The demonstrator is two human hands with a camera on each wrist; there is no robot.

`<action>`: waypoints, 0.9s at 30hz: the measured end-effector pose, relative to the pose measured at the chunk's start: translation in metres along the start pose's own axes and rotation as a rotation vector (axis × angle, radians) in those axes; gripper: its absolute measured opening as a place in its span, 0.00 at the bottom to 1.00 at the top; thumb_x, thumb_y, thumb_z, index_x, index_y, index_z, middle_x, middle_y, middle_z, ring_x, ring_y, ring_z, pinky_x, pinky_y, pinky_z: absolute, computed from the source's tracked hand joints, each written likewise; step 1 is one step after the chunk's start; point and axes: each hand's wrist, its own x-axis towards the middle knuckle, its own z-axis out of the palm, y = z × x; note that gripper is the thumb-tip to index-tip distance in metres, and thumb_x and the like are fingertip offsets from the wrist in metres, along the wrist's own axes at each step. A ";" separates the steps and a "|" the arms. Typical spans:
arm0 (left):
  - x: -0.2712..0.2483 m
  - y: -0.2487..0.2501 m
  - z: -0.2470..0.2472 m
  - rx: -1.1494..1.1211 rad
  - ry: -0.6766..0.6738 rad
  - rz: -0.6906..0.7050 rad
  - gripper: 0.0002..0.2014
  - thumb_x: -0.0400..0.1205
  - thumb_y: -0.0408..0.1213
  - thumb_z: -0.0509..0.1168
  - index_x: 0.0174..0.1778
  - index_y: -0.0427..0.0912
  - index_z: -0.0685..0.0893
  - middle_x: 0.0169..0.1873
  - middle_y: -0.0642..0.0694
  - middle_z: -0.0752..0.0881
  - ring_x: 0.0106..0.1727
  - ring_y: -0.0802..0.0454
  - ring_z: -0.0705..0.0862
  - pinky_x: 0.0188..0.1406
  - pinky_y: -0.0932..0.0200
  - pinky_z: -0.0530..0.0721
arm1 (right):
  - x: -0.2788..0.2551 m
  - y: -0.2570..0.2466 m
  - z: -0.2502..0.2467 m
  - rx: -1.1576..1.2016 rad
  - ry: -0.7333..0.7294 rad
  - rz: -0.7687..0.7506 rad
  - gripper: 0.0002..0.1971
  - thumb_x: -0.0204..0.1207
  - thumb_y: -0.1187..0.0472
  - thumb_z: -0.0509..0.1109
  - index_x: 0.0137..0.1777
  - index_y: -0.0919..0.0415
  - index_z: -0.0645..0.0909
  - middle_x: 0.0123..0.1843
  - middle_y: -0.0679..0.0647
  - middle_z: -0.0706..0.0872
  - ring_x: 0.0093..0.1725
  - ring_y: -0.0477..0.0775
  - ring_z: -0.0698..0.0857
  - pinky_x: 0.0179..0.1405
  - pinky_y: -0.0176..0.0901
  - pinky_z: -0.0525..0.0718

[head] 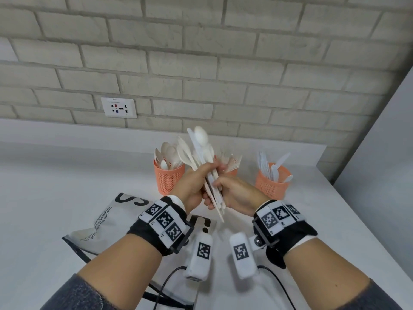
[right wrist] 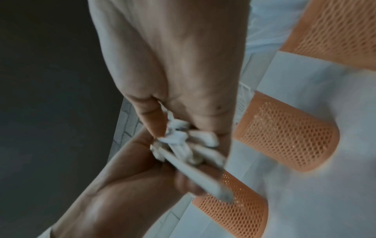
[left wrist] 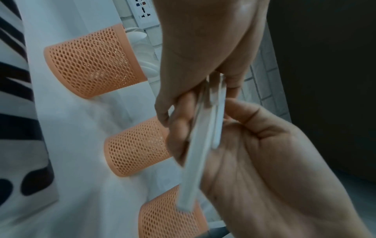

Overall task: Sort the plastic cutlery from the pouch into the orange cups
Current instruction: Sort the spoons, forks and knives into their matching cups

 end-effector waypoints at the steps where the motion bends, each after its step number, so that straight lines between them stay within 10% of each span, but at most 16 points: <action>1: 0.001 0.000 -0.002 -0.052 0.029 0.005 0.09 0.81 0.34 0.62 0.46 0.33 0.85 0.38 0.40 0.86 0.33 0.48 0.85 0.27 0.57 0.84 | 0.000 0.000 -0.002 -0.141 0.045 0.022 0.09 0.82 0.66 0.54 0.47 0.65 0.76 0.39 0.60 0.80 0.37 0.55 0.82 0.36 0.44 0.83; 5: 0.003 0.004 -0.007 -0.108 0.047 0.028 0.10 0.83 0.33 0.61 0.38 0.35 0.81 0.32 0.43 0.85 0.31 0.54 0.88 0.30 0.60 0.87 | 0.003 0.006 -0.008 -0.647 0.508 -0.377 0.06 0.75 0.61 0.71 0.49 0.60 0.78 0.41 0.48 0.79 0.38 0.44 0.79 0.37 0.29 0.77; 8: 0.000 0.003 -0.001 -0.145 0.024 0.034 0.11 0.84 0.37 0.61 0.48 0.31 0.82 0.34 0.41 0.87 0.33 0.51 0.89 0.31 0.60 0.87 | 0.005 0.003 -0.002 -0.762 0.500 -0.589 0.05 0.72 0.64 0.73 0.46 0.63 0.82 0.40 0.52 0.79 0.35 0.46 0.77 0.38 0.29 0.76; 18: -0.005 -0.001 0.018 -0.096 -0.096 -0.015 0.12 0.84 0.35 0.59 0.54 0.30 0.82 0.39 0.38 0.88 0.37 0.48 0.89 0.39 0.53 0.90 | -0.009 -0.006 -0.015 -0.830 0.519 -0.421 0.07 0.77 0.65 0.67 0.43 0.68 0.84 0.36 0.62 0.88 0.37 0.60 0.87 0.41 0.53 0.87; 23: -0.002 -0.006 0.025 -0.106 -0.049 -0.025 0.06 0.84 0.31 0.60 0.45 0.36 0.82 0.32 0.44 0.86 0.36 0.51 0.86 0.56 0.42 0.82 | -0.023 -0.008 -0.032 -0.866 0.577 -0.342 0.11 0.81 0.68 0.58 0.59 0.62 0.78 0.38 0.50 0.80 0.31 0.43 0.78 0.30 0.31 0.74; 27: 0.002 -0.013 0.030 -0.089 -0.035 -0.031 0.08 0.83 0.27 0.60 0.39 0.35 0.80 0.21 0.47 0.81 0.26 0.53 0.82 0.43 0.51 0.86 | -0.037 -0.014 -0.063 -0.863 0.770 -0.401 0.12 0.79 0.66 0.60 0.58 0.56 0.79 0.44 0.59 0.83 0.35 0.49 0.78 0.29 0.27 0.68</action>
